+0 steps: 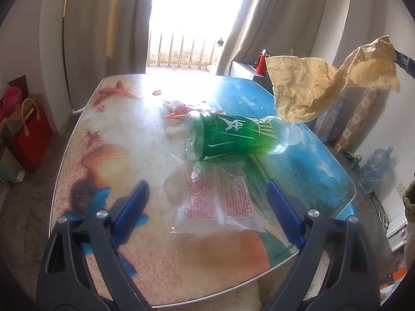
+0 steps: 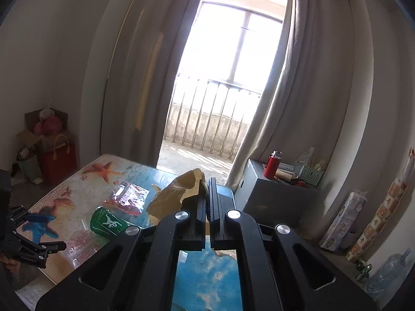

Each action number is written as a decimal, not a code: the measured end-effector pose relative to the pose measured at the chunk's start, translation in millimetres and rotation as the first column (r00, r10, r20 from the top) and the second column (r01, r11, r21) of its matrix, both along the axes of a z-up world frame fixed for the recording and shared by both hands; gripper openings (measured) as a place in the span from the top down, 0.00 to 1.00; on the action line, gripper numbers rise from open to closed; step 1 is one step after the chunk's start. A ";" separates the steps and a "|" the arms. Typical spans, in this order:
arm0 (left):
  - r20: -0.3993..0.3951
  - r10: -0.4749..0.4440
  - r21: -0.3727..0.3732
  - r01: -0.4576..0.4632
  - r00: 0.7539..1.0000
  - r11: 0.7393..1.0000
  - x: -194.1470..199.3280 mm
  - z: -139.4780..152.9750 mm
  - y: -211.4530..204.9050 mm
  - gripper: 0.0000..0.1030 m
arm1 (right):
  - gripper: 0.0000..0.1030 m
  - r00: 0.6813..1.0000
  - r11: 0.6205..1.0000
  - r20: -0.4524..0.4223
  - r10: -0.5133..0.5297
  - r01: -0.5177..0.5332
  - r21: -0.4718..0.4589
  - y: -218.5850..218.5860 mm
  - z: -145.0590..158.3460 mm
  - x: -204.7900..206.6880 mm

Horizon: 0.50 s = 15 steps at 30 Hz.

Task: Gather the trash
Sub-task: 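Close the right tool on the crumpled tan paper and lift it, then bring the tan paper toward the left tool while the left tool closes on it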

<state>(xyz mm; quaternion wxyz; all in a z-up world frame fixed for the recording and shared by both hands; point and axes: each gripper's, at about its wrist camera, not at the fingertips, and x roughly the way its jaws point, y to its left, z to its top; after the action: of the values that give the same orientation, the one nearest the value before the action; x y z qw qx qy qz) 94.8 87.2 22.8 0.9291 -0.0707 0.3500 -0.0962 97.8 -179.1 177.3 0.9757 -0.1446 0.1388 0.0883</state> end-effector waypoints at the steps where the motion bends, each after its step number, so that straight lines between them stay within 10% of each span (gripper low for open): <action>1: 0.011 -0.013 -0.008 0.013 1.000 1.000 -2.0 3.5 -2.9 0.16 | 0.98 1.000 1.000 -0.006 -0.004 0.004 -0.005 -5.3 -0.3 -10.7; 8: 0.060 -0.132 -0.038 0.135 0.989 0.990 -14.9 17.8 -35.8 0.27 | 0.98 0.990 0.999 -0.138 -0.035 0.033 -0.019 -27.9 -36.8 -73.5; 15: -0.010 -0.254 -0.037 0.254 0.967 0.967 -19.4 -1.0 -78.5 0.37 | 0.98 0.908 0.993 -0.419 -0.029 0.075 0.094 -42.4 -117.5 -90.9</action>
<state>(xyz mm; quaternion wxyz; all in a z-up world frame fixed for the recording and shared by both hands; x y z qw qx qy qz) 75.4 8.8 21.8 0.9052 -0.0425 0.3610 -0.2201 7.0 -221.4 59.8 0.9320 -0.0658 0.3425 0.0985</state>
